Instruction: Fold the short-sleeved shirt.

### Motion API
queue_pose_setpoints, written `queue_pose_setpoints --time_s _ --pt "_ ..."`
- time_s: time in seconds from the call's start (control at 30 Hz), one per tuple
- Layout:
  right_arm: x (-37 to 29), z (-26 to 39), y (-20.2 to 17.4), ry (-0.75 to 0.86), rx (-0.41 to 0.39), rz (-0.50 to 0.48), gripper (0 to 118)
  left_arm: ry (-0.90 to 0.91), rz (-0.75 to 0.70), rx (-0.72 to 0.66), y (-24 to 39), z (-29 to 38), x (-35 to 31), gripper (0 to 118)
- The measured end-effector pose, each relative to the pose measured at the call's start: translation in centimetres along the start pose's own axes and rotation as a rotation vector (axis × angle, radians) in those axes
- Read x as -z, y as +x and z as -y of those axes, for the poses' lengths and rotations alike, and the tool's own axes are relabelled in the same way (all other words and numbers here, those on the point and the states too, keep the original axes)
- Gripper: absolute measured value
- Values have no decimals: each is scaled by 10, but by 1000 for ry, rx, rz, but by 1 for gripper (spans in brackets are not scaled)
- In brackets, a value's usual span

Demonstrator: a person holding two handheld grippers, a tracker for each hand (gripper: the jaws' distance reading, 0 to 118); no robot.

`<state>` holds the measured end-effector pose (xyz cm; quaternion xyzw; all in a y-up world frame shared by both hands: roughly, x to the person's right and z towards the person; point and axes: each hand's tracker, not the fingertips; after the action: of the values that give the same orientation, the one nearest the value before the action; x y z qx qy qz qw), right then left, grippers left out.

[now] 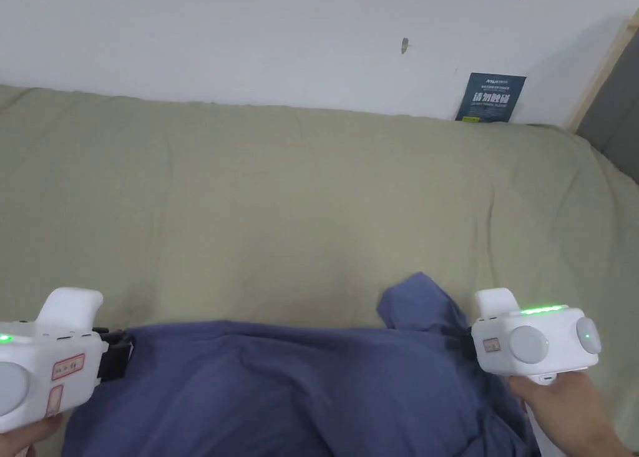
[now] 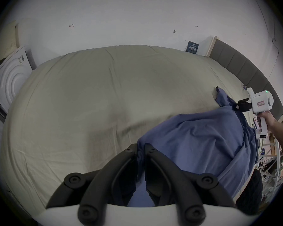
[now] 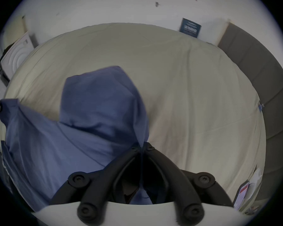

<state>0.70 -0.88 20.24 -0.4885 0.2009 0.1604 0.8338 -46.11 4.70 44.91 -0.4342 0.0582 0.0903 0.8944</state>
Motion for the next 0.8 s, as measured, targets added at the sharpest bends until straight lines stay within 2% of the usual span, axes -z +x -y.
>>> queue_pose_setpoints --time_s 0.03,0.1,0.2,0.37,0.43,0.53,0.67,0.73,0.8 --pt "-2 0 -1 -12 10 -44 3 -7 6 -5 1 0 1 9" --pt "-18 -1 -2 65 -30 40 3 -16 -2 -5 4 2 -2 9" --pt "-66 2 5 184 13 -7 3 -4 -13 -1 7 7 -22 9" --pt "-168 40 10 382 -62 -40 3 85 -1 -18 12 30 -96 9" --pt "-204 70 9 438 -59 -64 3 123 4 -22 19 49 -131 9" --pt "-244 128 -4 445 -64 -81 3 137 3 4 26 88 -171 9" --pt "-239 209 -21 351 -91 -68 3 50 -38 25 23 152 -179 9" --pt "-224 244 -27 298 -58 -32 3 -29 -44 -1 16 180 -168 9" --pt "-195 267 -20 210 15 -50 3 -72 -56 -48 6 201 -153 9"
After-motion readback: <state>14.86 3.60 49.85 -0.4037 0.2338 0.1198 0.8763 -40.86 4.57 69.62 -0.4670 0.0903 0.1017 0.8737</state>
